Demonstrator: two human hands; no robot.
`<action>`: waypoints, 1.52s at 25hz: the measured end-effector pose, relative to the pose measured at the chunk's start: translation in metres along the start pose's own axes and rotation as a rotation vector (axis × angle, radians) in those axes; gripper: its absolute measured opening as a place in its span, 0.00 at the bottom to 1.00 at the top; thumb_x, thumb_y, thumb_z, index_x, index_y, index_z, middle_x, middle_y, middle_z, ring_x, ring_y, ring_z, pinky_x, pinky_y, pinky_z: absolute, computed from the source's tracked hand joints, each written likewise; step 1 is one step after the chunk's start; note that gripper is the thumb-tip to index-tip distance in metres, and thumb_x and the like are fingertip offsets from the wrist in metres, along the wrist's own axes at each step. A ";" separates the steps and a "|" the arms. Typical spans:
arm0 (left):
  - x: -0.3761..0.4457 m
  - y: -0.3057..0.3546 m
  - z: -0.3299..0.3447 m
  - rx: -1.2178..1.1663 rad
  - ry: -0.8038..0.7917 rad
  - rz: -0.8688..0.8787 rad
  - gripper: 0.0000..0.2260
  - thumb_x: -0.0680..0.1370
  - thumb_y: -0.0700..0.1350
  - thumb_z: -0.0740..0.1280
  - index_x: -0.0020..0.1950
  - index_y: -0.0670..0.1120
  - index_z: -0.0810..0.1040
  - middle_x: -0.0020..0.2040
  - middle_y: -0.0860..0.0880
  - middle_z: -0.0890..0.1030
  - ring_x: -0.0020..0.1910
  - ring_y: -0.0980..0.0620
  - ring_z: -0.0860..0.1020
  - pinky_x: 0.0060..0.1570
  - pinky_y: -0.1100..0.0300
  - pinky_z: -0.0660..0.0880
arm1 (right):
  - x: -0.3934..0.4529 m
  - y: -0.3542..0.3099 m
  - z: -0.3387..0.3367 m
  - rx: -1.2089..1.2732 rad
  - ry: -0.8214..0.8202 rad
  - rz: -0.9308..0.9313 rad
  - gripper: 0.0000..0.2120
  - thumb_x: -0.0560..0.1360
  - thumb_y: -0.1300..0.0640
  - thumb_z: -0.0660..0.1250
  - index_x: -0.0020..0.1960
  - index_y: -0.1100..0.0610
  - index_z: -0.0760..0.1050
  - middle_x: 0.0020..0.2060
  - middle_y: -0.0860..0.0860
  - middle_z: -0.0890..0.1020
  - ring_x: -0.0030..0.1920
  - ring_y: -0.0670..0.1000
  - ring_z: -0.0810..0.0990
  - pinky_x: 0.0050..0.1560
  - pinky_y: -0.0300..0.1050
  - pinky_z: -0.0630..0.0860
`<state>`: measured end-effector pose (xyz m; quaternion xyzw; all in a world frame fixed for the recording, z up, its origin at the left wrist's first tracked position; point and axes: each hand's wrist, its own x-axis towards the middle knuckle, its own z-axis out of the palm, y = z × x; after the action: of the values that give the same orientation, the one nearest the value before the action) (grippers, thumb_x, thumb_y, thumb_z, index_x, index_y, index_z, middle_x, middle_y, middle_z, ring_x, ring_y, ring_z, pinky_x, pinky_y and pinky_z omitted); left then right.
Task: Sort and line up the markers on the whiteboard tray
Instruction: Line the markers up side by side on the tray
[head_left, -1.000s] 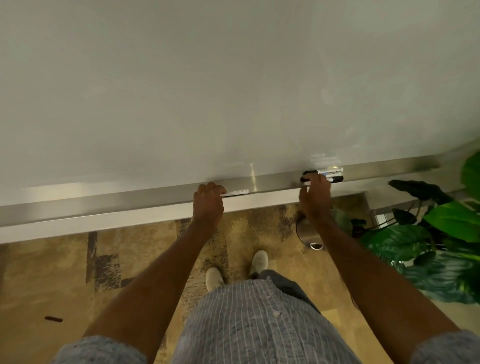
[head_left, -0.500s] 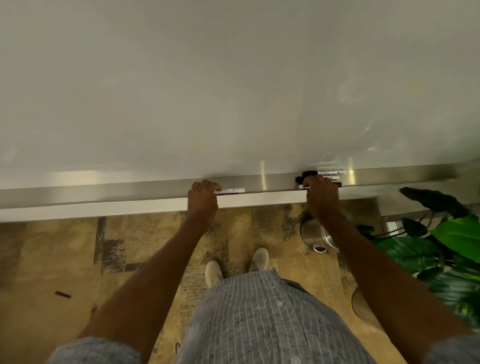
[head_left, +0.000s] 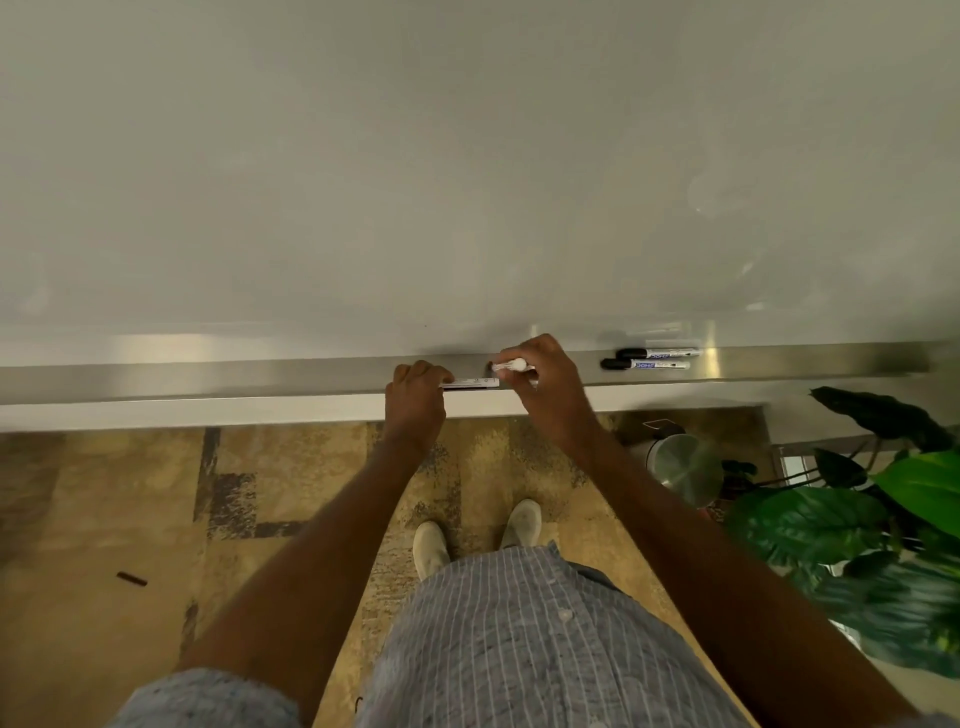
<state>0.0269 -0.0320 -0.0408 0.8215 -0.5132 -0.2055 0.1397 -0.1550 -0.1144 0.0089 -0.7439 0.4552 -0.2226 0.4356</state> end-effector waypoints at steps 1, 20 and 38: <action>0.000 0.000 0.000 -0.002 -0.002 -0.001 0.15 0.78 0.33 0.63 0.60 0.45 0.83 0.60 0.46 0.82 0.61 0.43 0.75 0.57 0.46 0.76 | 0.003 -0.005 0.009 0.070 0.052 0.034 0.06 0.75 0.57 0.72 0.50 0.49 0.81 0.47 0.40 0.78 0.49 0.38 0.79 0.49 0.28 0.74; -0.003 0.004 -0.005 0.054 -0.035 0.035 0.21 0.78 0.31 0.64 0.69 0.46 0.77 0.60 0.43 0.75 0.60 0.44 0.72 0.50 0.53 0.80 | 0.012 0.017 0.055 -0.458 -0.122 0.128 0.26 0.75 0.73 0.64 0.69 0.54 0.77 0.60 0.53 0.75 0.62 0.53 0.71 0.61 0.46 0.78; 0.017 0.043 0.007 0.074 -0.098 0.069 0.17 0.76 0.31 0.62 0.61 0.42 0.80 0.60 0.43 0.78 0.61 0.41 0.72 0.56 0.47 0.76 | -0.011 0.092 -0.106 -0.636 0.271 0.418 0.19 0.78 0.59 0.67 0.69 0.58 0.73 0.67 0.55 0.76 0.68 0.57 0.72 0.68 0.52 0.71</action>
<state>-0.0035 -0.0663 -0.0313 0.7967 -0.5549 -0.2215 0.0908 -0.2822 -0.1709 -0.0131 -0.6970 0.6961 -0.0731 0.1555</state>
